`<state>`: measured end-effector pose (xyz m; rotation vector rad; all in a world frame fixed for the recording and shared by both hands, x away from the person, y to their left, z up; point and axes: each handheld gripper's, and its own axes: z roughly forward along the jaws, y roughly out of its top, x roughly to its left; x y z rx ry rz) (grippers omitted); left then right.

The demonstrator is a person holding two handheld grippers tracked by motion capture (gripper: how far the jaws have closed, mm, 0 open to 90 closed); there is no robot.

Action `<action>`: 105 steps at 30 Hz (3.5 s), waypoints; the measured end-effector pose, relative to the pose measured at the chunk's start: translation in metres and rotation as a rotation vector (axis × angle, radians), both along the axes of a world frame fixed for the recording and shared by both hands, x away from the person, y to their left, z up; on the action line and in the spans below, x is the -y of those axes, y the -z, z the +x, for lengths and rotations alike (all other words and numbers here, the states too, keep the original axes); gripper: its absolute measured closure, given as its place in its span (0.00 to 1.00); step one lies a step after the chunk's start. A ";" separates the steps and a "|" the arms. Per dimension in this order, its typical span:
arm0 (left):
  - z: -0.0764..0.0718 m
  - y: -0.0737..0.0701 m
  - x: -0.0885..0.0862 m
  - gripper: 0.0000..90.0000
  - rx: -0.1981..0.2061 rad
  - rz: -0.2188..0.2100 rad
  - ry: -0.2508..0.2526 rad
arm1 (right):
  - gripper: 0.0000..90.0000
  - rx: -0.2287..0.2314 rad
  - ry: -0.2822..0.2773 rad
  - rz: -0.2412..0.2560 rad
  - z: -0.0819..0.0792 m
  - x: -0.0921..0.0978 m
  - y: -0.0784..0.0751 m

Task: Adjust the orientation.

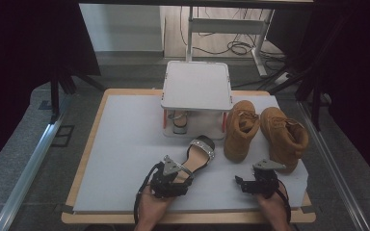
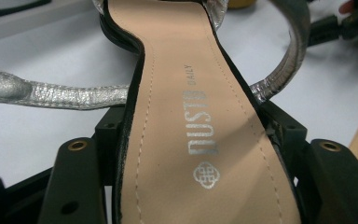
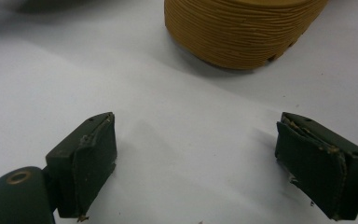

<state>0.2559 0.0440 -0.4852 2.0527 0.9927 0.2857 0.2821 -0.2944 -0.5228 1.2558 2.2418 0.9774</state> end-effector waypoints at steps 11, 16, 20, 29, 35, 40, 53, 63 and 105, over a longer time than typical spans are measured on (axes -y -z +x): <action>0.020 -0.004 0.005 0.43 0.013 -0.030 -0.031 | 0.14 0.000 -0.001 0.001 0.000 0.000 0.000; 0.030 -0.004 0.007 0.43 0.008 -0.048 -0.049 | 0.14 -0.001 -0.001 0.001 0.000 0.000 0.000; 0.038 -0.004 0.008 0.43 0.003 -0.063 -0.064 | 0.14 -0.001 -0.001 0.001 0.000 0.000 0.000; 0.054 -0.002 0.014 0.43 -0.002 -0.087 -0.097 | 0.14 -0.001 -0.001 0.001 0.000 0.000 0.000; 0.065 -0.001 0.020 0.43 0.005 -0.091 -0.112 | 0.14 -0.001 -0.001 0.001 0.000 0.000 0.000; 0.074 -0.001 0.026 0.43 0.011 -0.095 -0.124 | 0.14 -0.001 -0.001 0.001 0.000 0.000 0.000; 0.098 0.000 0.047 0.43 0.038 -0.079 -0.173 | 0.14 -0.002 -0.001 0.002 0.000 0.000 0.000; 0.117 0.007 0.057 0.43 0.026 -0.084 -0.232 | 0.14 0.000 -0.002 0.002 0.000 0.000 0.000; 0.176 0.023 0.097 0.43 0.027 -0.018 -0.367 | 0.14 0.000 -0.003 0.003 0.000 0.000 0.000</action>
